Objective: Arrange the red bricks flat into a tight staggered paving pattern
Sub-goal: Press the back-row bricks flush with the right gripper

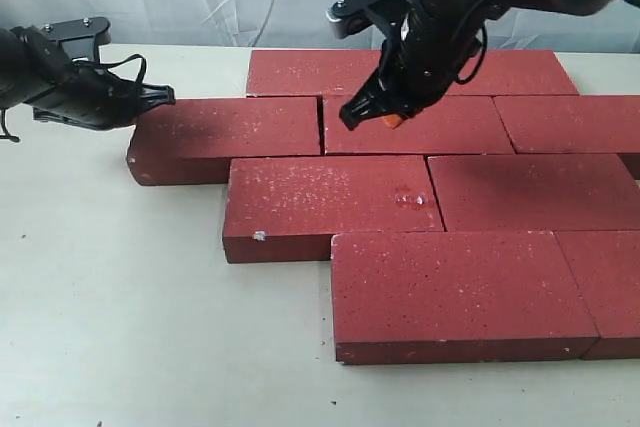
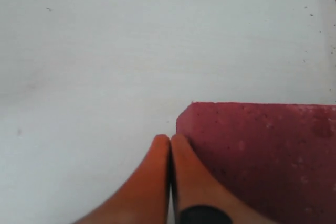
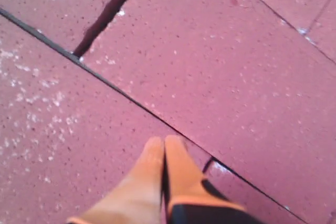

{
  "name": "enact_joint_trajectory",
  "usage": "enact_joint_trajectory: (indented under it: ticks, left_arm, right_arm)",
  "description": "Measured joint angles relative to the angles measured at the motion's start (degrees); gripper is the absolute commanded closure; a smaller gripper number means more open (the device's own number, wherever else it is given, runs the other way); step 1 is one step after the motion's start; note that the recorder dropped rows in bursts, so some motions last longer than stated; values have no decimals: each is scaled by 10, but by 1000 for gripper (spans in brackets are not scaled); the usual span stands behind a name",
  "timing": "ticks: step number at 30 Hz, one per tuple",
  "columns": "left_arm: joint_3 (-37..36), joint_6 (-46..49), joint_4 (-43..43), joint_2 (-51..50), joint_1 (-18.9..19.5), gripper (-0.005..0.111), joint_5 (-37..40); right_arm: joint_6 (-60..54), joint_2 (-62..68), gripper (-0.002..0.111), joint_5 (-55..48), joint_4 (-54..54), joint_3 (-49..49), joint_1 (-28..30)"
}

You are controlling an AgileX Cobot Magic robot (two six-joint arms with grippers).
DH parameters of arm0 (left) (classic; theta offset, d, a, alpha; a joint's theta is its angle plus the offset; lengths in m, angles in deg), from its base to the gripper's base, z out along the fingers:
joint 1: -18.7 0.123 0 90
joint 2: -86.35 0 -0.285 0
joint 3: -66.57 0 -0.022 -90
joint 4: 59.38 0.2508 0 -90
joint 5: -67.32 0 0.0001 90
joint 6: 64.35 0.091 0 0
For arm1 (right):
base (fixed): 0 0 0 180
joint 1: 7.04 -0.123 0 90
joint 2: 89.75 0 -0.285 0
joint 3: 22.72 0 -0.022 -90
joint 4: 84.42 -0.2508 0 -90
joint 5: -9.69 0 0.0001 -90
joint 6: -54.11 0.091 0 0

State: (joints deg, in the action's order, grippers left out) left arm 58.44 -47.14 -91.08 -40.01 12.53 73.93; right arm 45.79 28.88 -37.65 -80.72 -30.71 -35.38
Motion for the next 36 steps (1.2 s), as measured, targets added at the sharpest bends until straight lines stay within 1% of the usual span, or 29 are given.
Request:
enact_joint_trajectory:
  ticks: [3,7,11,15,23,26,28,32,35,36]
  left_arm:
    - [8,0,0,0,-10,107,-4]
    - [22,0,0,0,-18,107,-16]
    - [26,1,2,0,-19,107,-19]
    - [27,2,27,0,-19,107,2]
    - [28,2,59,0,-18,107,15]
    - [28,-2,62,0,-9,100,35]
    - [30,-3,62,0,-2,92,48]
    - [30,-3,61,0,14,68,70]
    - [30,-4,60,0,19,51,72]
    - [30,-4,61,0,21,50,73]
  right_arm:
    - [-5,-35,109,26,-20,44,1]
    - [-87,-51,109,44,-99,88,-8]
    - [-118,-51,109,48,-145,110,-15]
    - [-124,-51,109,61,-149,111,-15]
    - [-126,-51,109,67,-149,111,-15]
    - [-126,-51,109,67,-149,111,-15]
    - [-128,-51,109,67,-149,111,-15]
    - [-128,-51,109,67,-149,111,-15]
    - [-128,-51,109,67,-151,111,-15]
    - [-129,-51,109,67,-154,111,-15]
